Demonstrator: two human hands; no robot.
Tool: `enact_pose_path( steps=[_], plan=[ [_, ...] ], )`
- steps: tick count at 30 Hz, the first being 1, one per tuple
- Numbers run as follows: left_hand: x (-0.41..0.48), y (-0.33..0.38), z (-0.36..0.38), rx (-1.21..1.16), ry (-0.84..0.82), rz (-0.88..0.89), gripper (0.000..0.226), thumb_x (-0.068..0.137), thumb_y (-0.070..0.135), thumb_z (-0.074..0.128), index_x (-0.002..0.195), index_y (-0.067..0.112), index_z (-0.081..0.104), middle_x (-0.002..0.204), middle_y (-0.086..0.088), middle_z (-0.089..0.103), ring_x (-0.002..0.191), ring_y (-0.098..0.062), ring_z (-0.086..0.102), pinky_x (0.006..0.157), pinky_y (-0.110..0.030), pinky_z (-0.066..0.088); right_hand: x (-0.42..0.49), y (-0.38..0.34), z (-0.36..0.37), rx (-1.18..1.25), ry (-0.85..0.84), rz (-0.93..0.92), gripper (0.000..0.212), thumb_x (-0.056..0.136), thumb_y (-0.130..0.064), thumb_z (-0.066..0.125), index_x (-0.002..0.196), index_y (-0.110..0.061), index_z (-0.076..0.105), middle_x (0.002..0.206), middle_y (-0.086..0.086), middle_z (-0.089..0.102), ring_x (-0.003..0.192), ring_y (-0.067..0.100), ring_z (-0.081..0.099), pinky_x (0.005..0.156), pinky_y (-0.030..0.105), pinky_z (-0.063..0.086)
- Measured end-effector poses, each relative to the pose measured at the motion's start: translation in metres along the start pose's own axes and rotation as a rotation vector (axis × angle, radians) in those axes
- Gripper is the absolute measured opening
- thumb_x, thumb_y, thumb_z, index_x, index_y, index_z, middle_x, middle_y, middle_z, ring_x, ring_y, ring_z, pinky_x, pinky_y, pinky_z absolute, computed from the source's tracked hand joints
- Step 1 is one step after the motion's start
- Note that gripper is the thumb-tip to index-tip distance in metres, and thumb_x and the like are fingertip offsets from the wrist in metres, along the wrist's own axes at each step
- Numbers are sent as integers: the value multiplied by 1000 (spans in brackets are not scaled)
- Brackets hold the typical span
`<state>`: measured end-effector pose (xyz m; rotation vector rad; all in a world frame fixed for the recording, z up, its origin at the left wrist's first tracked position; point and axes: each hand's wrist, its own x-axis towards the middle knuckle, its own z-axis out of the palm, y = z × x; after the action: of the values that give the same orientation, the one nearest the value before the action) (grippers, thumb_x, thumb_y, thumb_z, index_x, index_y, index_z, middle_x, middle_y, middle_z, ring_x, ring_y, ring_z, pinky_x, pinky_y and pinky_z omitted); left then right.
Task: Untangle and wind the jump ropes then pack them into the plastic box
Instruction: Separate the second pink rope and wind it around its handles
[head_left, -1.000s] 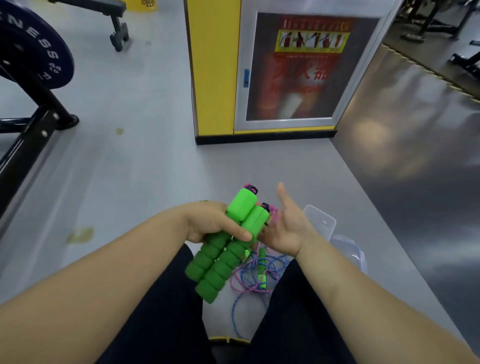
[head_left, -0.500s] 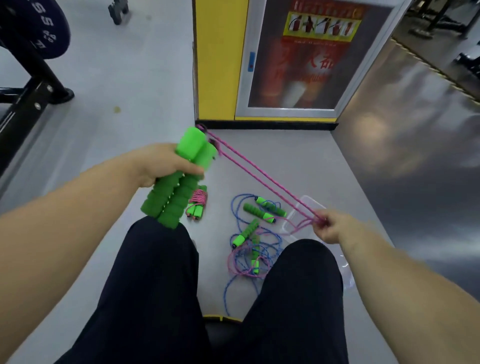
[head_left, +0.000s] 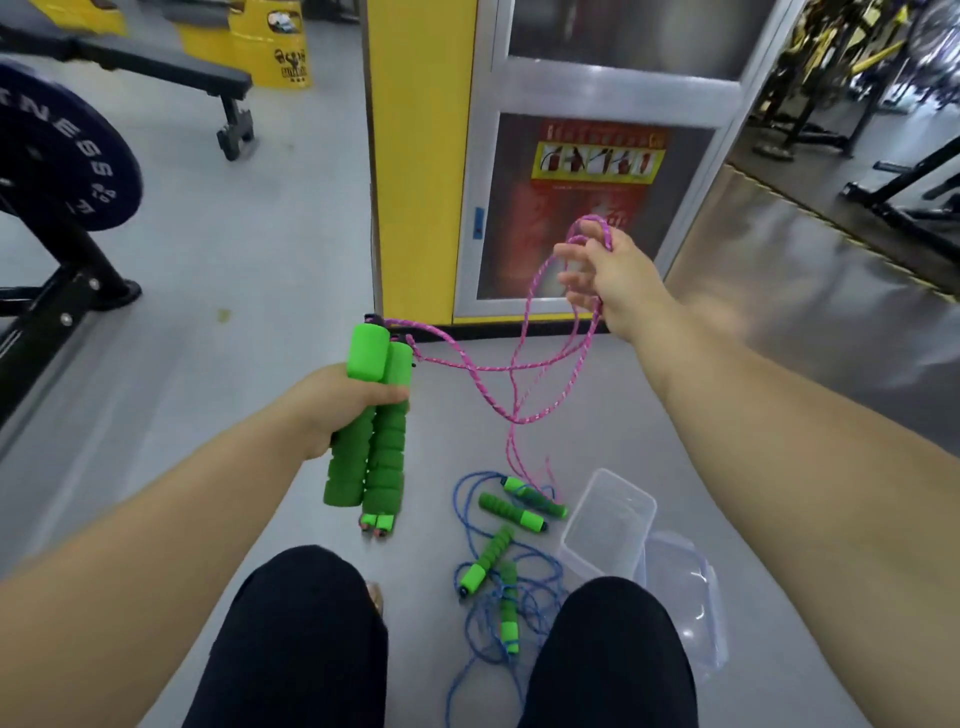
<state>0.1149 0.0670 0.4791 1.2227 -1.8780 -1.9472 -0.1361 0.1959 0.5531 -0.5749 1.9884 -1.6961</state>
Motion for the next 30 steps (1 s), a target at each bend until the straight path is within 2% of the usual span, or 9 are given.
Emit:
enact_pose_path(
  steps=[3, 7, 11, 14, 18, 22, 24, 27, 30],
  plan=[
    [1, 4, 1, 4, -36, 13, 20, 79, 10, 71, 97, 4, 65, 103, -19, 69, 87, -31, 64, 93, -50, 49, -1, 17, -6, -34, 16, 184, 24, 99, -27, 40, 119, -19, 49, 126, 15, 57, 80, 18, 58, 67, 32, 46],
    [-2, -3, 6, 88, -142, -35, 15, 79, 9, 71, 93, 6, 65, 98, -15, 71, 86, -30, 66, 91, -47, 51, -36, 81, -9, -260, 0, 447, 52, 93, -27, 53, 139, -10, 34, 140, 14, 42, 117, 29, 49, 99, 41, 42],
    [-5, -22, 21, 312, -309, -119, 14, 79, 8, 72, 92, 7, 66, 81, -8, 73, 74, -25, 67, 74, -36, 56, -82, 113, 10, -420, -207, 243, 50, 91, -19, 59, 134, -13, 35, 130, 2, 49, 121, 18, 43, 97, 21, 41],
    [-8, -37, 39, 425, -476, -187, 12, 81, 6, 69, 92, 6, 66, 89, -12, 72, 72, -24, 67, 73, -34, 57, -108, 132, 28, -489, -499, 75, 78, 83, -23, 69, 146, -17, 24, 151, -1, 27, 134, 8, 26, 110, 23, 25],
    [-15, -35, 46, 386, -708, -279, 20, 86, 3, 61, 105, 2, 58, 89, -12, 71, 68, -24, 69, 64, -35, 58, -124, 135, 38, -340, -689, 8, 85, 78, -14, 74, 145, -24, 23, 143, -2, 38, 130, 3, 34, 107, 16, 30],
    [-19, -33, 41, 353, -917, -313, 38, 81, 4, 62, 118, -1, 52, 104, -15, 70, 78, -29, 70, 76, -44, 56, -132, 123, 34, -116, -691, 123, 46, 83, -31, 65, 126, -29, 47, 114, -2, 61, 104, 8, 59, 89, 20, 48],
    [-20, -36, 38, 333, -928, -291, 45, 77, 6, 62, 120, 0, 52, 107, -12, 70, 84, -28, 69, 77, -42, 57, -137, 123, 30, -147, -657, 160, 34, 89, -42, 49, 115, -22, 56, 103, 0, 64, 91, 11, 60, 82, 20, 48],
    [-19, -42, 38, 306, -891, -286, 41, 80, 2, 61, 121, -1, 53, 106, -9, 71, 87, -27, 69, 75, -41, 58, -145, 128, 23, -290, -677, 177, 50, 84, -58, 46, 99, -12, 61, 80, 1, 67, 72, 17, 59, 72, 34, 46],
    [-19, -48, 40, 346, -842, -286, 30, 86, -4, 57, 115, 0, 56, 102, -8, 71, 87, -26, 69, 79, -42, 57, -150, 131, 19, -335, -686, 134, 18, 91, -34, 53, 94, -18, 59, 61, -10, 55, 49, 1, 48, 54, 17, 38]
  ],
)
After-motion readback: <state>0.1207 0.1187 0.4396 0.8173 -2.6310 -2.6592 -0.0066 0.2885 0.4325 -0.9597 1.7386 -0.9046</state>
